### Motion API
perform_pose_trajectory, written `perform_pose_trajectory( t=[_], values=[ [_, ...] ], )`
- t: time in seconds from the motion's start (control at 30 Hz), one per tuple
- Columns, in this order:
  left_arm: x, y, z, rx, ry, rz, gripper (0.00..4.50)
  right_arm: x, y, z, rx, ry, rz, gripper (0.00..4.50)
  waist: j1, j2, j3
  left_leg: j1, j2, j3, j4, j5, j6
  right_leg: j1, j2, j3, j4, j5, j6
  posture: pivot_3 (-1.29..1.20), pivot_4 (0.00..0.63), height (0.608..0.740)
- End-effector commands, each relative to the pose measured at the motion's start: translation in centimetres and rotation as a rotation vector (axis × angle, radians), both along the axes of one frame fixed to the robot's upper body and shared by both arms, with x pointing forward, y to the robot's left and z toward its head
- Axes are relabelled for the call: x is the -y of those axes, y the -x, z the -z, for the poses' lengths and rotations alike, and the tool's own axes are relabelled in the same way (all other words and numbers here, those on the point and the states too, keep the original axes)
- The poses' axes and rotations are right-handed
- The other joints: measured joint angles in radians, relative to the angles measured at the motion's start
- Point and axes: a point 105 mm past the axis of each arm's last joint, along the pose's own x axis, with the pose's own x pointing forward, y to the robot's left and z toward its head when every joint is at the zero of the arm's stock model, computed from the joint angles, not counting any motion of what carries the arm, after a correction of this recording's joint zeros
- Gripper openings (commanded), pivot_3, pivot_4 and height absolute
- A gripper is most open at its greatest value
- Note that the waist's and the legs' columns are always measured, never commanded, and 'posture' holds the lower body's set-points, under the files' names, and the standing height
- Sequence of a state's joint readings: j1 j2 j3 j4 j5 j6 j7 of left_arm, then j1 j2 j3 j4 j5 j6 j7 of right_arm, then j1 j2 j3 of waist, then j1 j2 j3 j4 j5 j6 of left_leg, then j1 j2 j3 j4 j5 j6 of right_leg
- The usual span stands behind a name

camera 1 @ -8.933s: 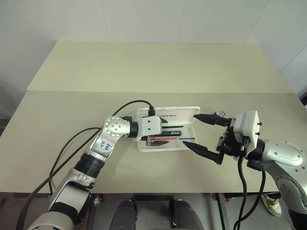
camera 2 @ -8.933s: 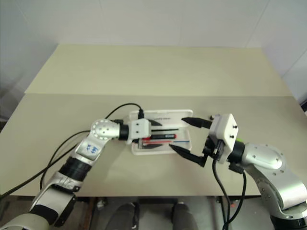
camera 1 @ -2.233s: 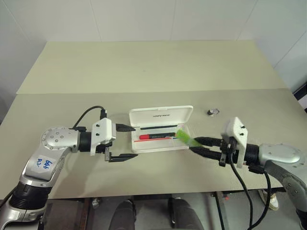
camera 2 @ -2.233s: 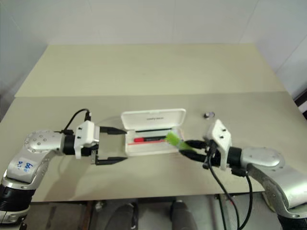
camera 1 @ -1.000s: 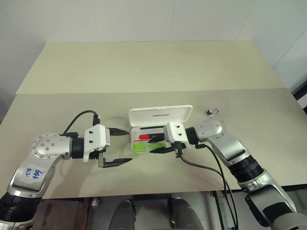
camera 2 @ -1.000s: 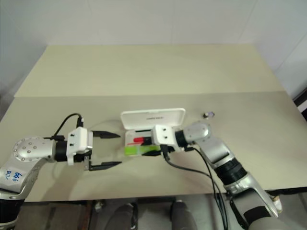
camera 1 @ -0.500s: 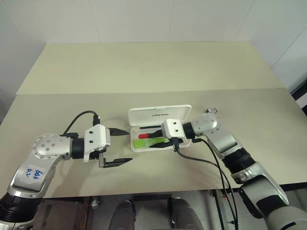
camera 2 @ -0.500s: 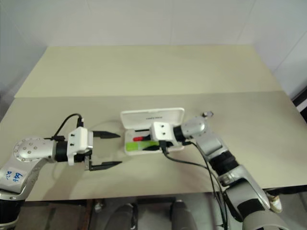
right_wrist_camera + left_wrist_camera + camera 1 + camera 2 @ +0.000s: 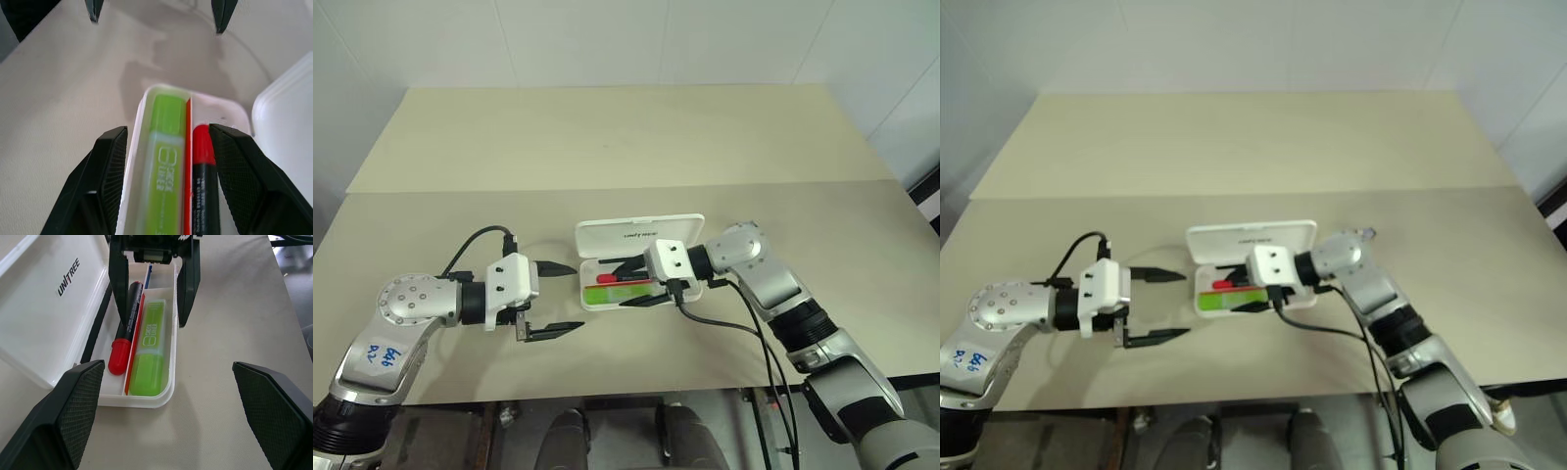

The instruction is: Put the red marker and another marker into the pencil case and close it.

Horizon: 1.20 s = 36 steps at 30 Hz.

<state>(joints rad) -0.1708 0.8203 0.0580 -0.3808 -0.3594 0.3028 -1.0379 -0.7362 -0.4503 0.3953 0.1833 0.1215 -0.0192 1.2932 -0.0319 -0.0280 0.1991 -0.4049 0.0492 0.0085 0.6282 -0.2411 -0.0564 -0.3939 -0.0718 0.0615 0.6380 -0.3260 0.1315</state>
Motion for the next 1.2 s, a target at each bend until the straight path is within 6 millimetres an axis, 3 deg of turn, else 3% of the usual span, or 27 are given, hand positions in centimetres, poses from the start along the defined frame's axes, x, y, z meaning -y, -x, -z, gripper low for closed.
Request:
perform_pose_trajectory(
  t=[0.03, 0.27, 0.4, 0.43, 0.6, 0.73, 0.97, 1.07, 1.2],
  values=[
    [0.5, 0.5, -0.4, 0.028, 0.012, 0.037, 4.5, 1.0, 0.9, -1.8, 0.021, -0.054, 0.008, 2.78, 0.001, 0.0, 0.0, 0.0, 0.0, 0.0, 0.0, 0.0, 0.0, 0.0, 0.0, 0.0, 0.0, 0.0, 0.0, 0.0, 0.15, 0.74],
    [0.6, 0.0, -0.5, 0.034, 0.024, 0.038, 4.5, 4.8, 3.8, -1.7, -0.095, -0.047, 0.112, 2.78, 0.007, 0.0, 0.0, 0.0, 0.0, 0.0, 0.0, 0.0, -0.001, 0.001, -0.001, -0.001, -0.002, 0.0, 0.0, 0.0, 0.15, 0.74],
    [0.9, -0.1, -0.5, 0.033, 0.043, 0.041, 4.5, 7.6, 4.5, -1.7, -0.155, -0.06, 0.249, 4.1, 0.001, 0.0, 0.0, 0.0, 0.0, 0.0, 0.001, 0.0, -0.001, 0.001, -0.001, 0.0, -0.002, 0.0, 0.0, 0.0, 0.15, 0.74],
    [1.0, -0.1, -0.5, 0.032, 0.05, 0.042, 4.5, 8.4, 4.4, -1.8, -0.157, -0.061, 0.282, 4.46, 0.002, 0.0, 0.0, 0.0, 0.0, 0.0, 0.0, 0.0, -0.001, 0.001, -0.001, 0.0, -0.002, 0.0, 0.0, 0.0, 0.15, 0.74],
    [1.7, -0.4, -0.8, 0.033, 0.084, 0.054, 4.5, 13.4, 2.7, -2.3, -0.078, -0.018, 0.445, 4.46, 0.003, 0.0, 0.0, 0.0, 0.0, 0.001, 0.001, 0.0, -0.001, 0.002, -0.001, 0.0, -0.002, 0.0, -0.001, 0.0, 0.15, 0.74],
    [2.4, -1.1, -1.4, 0.048, 0.111, 0.07, 4.5, 16.8, -0.1, -4.0, 0.018, 0.024, 0.51, 4.46, 0.001, 0.0, 0.0, 0.0, 0.0, 0.002, 0.002, 0.0, 0.0, 0.002, -0.001, 0.001, -0.004, 0.001, -0.003, 0.0, 0.15, 0.74],
    [3.8, -1.7, -2.0, 0.066, 0.136, 0.106, 4.5, 17.5, -4.9, -6.0, 0.124, 0.068, 0.491, 4.46, -0.009, 0.001, 0.001, 0.001, 0.0, 0.003, 0.001, 0.001, 0.001, 0.002, 0.0, 0.002, -0.007, 0.005, 0.001, 0.0, 0.15, 0.74],
    [4.5, -1.8, -2.3, 0.076, 0.154, 0.111, 4.5, 16.5, -7.4, -6.2, 0.182, 0.116, 0.472, 4.46, -0.018, 0.002, 0.002, 0.0, 0.0, 0.004, 0.0, 0.001, 0.001, 0.002, 0.0, 0.003, -0.008, 0.005, 0.002, 0.0, 0.15, 0.74],
    [4.8, -1.9, -2.6, 0.083, 0.162, 0.109, 4.5, 15.4, -8.7, -5.9, 0.206, 0.172, 0.431, 4.46, -0.023, 0.003, 0.002, -0.001, 0.0, 0.004, 0.0, 0.001, 0.001, 0.001, 0.0, 0.003, -0.009, 0.005, 0.003, 0.0, 0.15, 0.74]
  ],
)
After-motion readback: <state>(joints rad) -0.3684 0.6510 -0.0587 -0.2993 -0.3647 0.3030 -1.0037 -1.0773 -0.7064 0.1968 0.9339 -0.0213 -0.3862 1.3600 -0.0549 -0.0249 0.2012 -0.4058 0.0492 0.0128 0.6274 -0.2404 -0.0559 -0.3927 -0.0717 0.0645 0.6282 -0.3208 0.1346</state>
